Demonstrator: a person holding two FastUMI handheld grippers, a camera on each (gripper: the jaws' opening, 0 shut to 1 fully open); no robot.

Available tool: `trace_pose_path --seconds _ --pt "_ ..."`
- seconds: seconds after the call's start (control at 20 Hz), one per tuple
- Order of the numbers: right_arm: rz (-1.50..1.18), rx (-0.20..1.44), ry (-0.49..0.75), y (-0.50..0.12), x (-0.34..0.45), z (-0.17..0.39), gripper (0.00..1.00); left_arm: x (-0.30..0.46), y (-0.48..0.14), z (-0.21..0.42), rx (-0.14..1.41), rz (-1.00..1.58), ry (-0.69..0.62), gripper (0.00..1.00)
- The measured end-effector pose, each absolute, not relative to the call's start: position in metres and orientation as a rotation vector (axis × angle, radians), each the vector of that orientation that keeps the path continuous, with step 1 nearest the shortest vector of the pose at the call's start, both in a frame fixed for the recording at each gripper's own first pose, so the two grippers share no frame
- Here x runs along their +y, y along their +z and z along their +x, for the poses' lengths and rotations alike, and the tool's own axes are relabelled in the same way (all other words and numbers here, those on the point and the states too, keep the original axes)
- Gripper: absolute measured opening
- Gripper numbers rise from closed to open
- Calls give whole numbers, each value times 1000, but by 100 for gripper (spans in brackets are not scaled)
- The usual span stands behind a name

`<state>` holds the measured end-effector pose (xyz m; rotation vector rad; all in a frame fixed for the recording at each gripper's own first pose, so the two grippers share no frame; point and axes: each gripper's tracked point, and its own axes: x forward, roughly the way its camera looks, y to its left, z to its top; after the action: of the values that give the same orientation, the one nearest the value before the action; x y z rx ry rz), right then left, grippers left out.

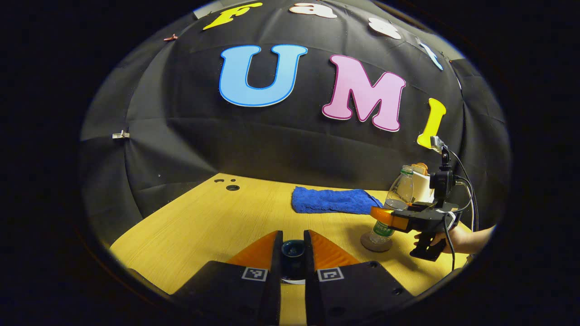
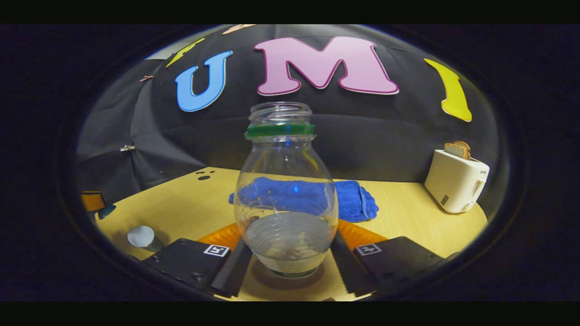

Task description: Open the teacup lid with one hand, grasp the water bottle and pour water into the teacup with the other hand; after pouring, place the water bottle on the coaster and then close the teacup lid.

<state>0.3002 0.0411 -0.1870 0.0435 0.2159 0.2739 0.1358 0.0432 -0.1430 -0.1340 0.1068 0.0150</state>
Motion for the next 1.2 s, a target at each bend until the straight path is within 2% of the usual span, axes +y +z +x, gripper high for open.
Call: trace_pose_path --seconds 0.05,0.3,0.35,0.45,0.65,1.15,1.2 --pt "42 219 275 -185 41 298 100 44 -143 136 105 -132 14 26" --pt "20 255 262 -190 38 286 99 48 -139 136 100 -125 28 25" --pt "31 259 262 -189 39 280 99 48 -138 137 100 -129 29 22" --pt "42 265 257 -186 36 270 95 49 -131 140 92 -133 32 26" --pt "53 295 235 -193 27 252 99 50 -124 143 74 -109 34 26" --pt "105 385 223 -207 21 190 99 40 -190 162 142 -119 51 26" --pt "115 383 216 -206 19 187 95 37 -194 166 147 -133 47 23"
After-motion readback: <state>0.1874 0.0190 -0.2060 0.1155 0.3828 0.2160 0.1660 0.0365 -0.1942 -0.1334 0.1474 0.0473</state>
